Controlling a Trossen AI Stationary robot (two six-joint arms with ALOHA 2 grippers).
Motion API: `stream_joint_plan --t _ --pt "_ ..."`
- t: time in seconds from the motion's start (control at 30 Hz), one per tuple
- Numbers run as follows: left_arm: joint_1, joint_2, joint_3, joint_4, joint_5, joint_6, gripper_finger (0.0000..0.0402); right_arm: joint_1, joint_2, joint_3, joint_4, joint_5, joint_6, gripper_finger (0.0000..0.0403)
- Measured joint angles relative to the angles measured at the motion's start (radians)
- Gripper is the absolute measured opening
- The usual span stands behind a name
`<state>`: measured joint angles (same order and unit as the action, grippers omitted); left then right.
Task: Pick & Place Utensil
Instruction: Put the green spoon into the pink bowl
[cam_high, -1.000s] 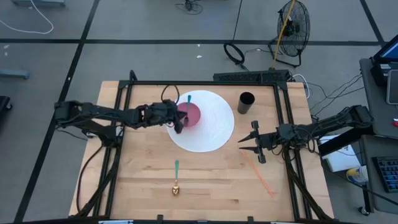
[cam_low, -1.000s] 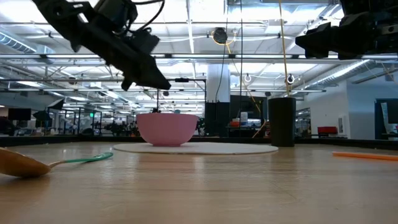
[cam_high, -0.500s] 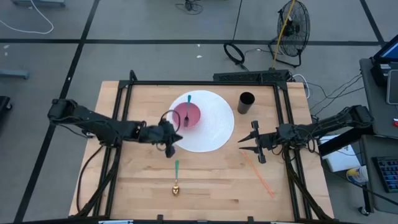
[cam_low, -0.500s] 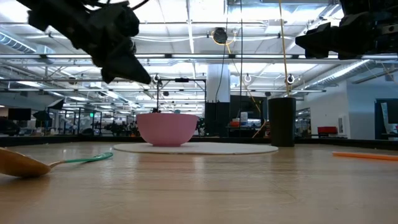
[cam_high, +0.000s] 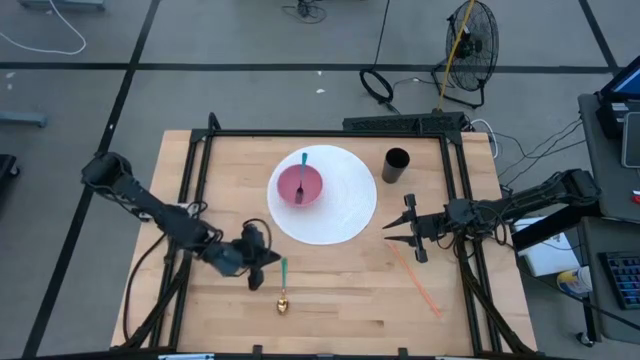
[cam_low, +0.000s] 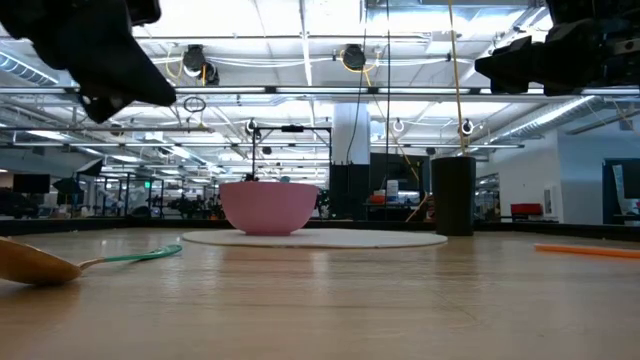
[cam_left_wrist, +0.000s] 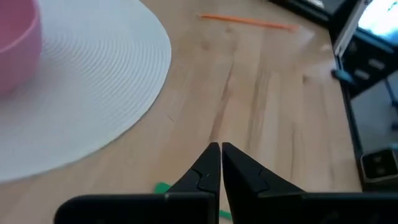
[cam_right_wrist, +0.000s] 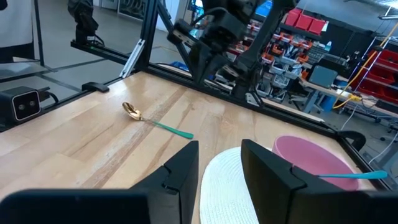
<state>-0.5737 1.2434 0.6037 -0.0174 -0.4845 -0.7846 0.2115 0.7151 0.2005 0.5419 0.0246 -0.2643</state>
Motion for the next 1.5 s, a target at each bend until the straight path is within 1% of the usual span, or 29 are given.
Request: stream_joint_plan --t 0.1,0.2,0.33,0.43,0.53,0.6,0.73,0.87,0.97,1.1,1.3,1.4,1.5 --pt "-0.047 0.026 0.0 0.009 -0.067 -0.091 0.0016 0.0 0.0 0.0 0.0 0.0 0.01 0.0116" --pt "-0.079 0.068 0.0 0.031 -0.094 -0.165 0.0005 0.0 0.0 0.0 0.0 0.0 0.01 0.0116" --pt "-0.091 0.168 0.0 0.091 -0.087 -0.255 0.0009 0.0 0.0 0.0 0.005 0.0 0.01 0.0116" --pt "-0.105 0.241 0.045 0.1 -0.06 -0.303 0.0015 0.0 0.0 0.0 0.005 0.0 0.01 0.0116" --pt "-0.121 0.299 0.106 0.06 -0.048 -0.352 0.0016 0.0 0.0 0.0 0.004 0.0 0.01 0.0116" --pt "-0.129 0.327 0.168 -0.021 -0.054 -0.41 0.0016 0.0 0.001 0.0 0.007 0.0 0.01 0.0116" --pt "-0.136 0.401 0.327 -0.328 -0.059 -0.56 0.0008 0.0 0.001 0.0 0.007 0.0 0.01 0.0116" --pt "-0.122 0.485 0.49 -0.55 -0.01 -0.627 0.0006 0.0 0.001 0.0 0.007 0.0 0.01 0.0116" --pt "-0.105 0.538 0.582 -0.619 0.008 -0.592 0.0014 0.0 0.001 -0.001 0.008 0.0 0.01 0.0116" --pt "-0.088 0.559 0.646 -0.594 0.073 -0.421 0.0018 0.0 0.001 0.0 0.008 0.0 0.01 0.0116" --pt "-0.071 0.548 0.659 -0.501 0.235 -0.152 0.0003 0.0 0.001 -0.001 0.008 0.0 0.01 0.0116" --pt "-0.071 0.547 0.66 -0.452 0.317 -0.044 0.001 0.0 0.001 -0.001 0.008 0.0 0.01 0.0116" --pt "-0.07 0.547 0.66 -0.391 0.336 0.045 0.0024 0.0 0.002 -0.001 0.008 0.0 0.01 0.0116"
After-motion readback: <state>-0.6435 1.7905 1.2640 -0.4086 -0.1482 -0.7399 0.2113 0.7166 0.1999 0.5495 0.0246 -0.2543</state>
